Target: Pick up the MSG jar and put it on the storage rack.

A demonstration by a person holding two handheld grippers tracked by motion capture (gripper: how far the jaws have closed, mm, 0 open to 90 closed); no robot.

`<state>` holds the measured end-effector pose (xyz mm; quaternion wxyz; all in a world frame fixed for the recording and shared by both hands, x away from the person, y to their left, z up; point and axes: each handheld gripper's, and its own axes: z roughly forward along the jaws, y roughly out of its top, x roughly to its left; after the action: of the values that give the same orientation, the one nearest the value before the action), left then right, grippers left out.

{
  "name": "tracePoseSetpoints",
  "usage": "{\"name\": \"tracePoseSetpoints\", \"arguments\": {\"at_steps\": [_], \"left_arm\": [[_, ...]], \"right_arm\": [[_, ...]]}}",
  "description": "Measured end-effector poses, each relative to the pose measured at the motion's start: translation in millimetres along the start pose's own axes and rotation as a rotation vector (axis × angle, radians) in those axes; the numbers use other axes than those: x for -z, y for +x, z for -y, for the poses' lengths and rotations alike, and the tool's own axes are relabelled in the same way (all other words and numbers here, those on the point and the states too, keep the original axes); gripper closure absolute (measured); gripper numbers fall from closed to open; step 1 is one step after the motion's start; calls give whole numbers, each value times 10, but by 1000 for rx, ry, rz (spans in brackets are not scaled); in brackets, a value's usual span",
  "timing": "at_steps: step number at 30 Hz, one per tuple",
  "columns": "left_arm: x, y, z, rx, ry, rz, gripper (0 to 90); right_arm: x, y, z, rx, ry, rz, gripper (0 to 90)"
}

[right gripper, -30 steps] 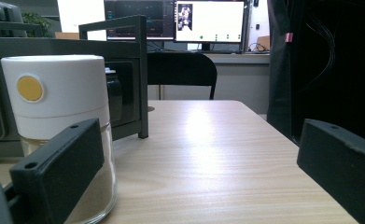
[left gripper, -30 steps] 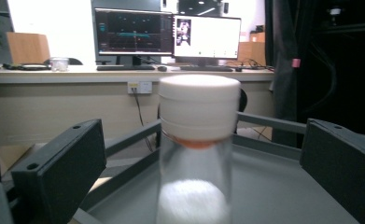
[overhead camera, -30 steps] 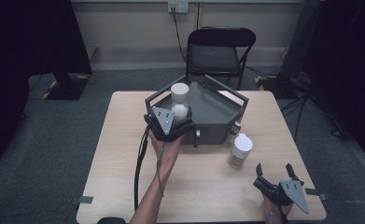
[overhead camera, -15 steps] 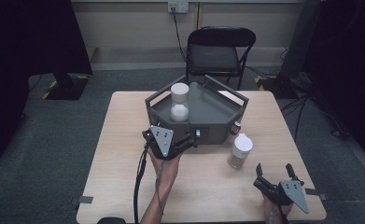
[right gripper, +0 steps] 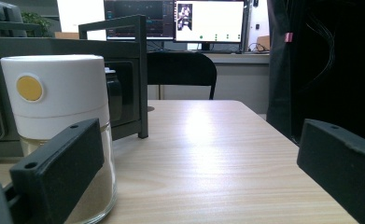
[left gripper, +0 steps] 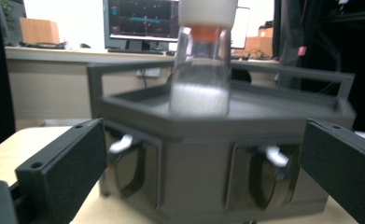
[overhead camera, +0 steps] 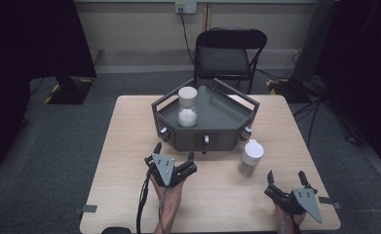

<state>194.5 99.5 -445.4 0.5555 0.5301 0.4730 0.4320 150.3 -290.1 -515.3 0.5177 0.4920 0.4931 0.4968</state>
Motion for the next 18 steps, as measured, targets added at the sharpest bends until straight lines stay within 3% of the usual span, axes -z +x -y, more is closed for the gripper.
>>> {"name": "tracePoseSetpoints", "arguments": {"at_steps": [5, 12, 15, 18], "left_arm": [[125, 30, 134, 44, 10, -24, 5], [266, 19, 325, 6, 0, -60, 0], [308, 30, 386, 28, 11, -70, 0], [330, 42, 445, 22, 15, -79, 0]], "right_arm": [[0, 1, 0, -1, 0, 1, 0], [0, 0, 0, 0, 0, 0, 0], [0, 2, 0, 0, 0, 1, 0], [0, 1, 0, 1, 0, 0, 0]]}}
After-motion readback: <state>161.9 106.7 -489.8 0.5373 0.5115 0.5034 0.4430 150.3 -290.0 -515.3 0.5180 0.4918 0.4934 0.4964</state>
